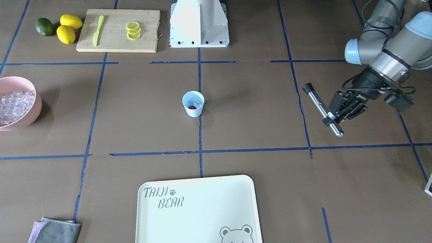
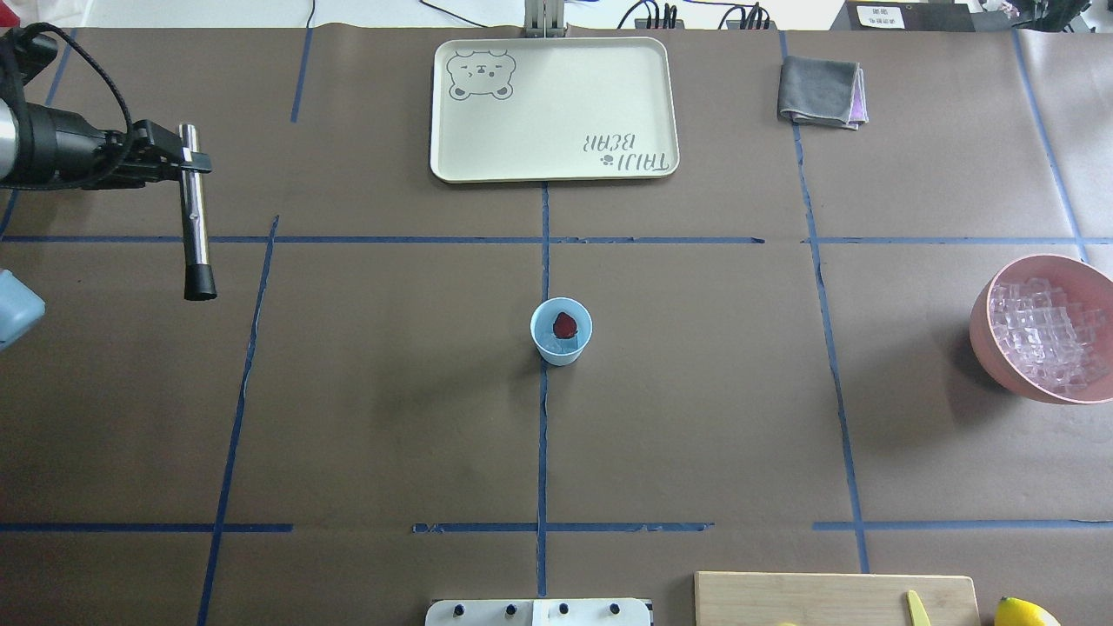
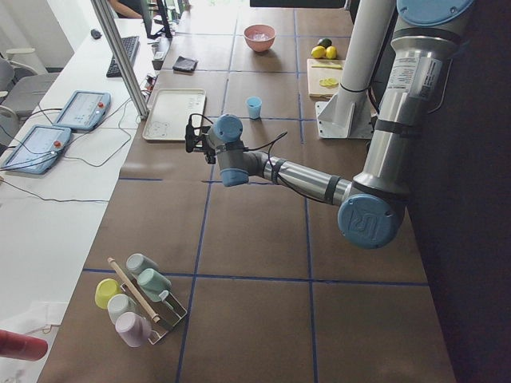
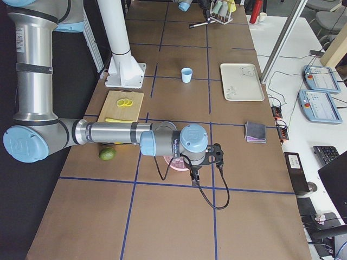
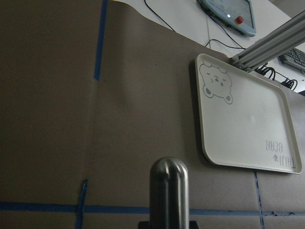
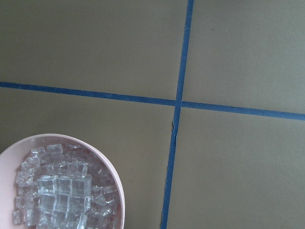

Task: Mash ice and strawberries in cup
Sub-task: 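Lift the muddler out and carry it back with the left gripper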

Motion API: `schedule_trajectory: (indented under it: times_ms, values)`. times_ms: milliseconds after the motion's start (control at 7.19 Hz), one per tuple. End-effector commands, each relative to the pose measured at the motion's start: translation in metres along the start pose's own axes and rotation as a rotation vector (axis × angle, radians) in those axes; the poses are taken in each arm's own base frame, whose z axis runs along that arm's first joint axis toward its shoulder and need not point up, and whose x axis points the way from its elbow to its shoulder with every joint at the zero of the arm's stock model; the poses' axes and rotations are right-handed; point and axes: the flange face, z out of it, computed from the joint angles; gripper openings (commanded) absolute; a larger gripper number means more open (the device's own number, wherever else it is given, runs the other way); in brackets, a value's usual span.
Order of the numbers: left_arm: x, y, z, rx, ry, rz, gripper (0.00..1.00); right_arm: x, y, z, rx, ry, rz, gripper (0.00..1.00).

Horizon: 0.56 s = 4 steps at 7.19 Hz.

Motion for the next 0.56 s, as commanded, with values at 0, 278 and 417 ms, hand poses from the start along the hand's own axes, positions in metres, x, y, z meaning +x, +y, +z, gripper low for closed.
schedule_trajectory:
  times_ms: [0,278,417]
  values:
    - [-0.101,0.008,-0.008,-0.043,-0.131,0.057,0.00,-0.002,-0.004,-0.001,0.002,0.003,-0.005,0.99]
    - [-0.149,0.008,0.006,-0.095,-0.241,0.133,0.00,-0.001,-0.003,0.000,0.000,0.003,-0.006,0.99]
    - [-0.163,0.007,0.009,-0.103,-0.308,0.203,0.00,0.000,-0.004,0.001,-0.001,0.004,-0.007,0.99]
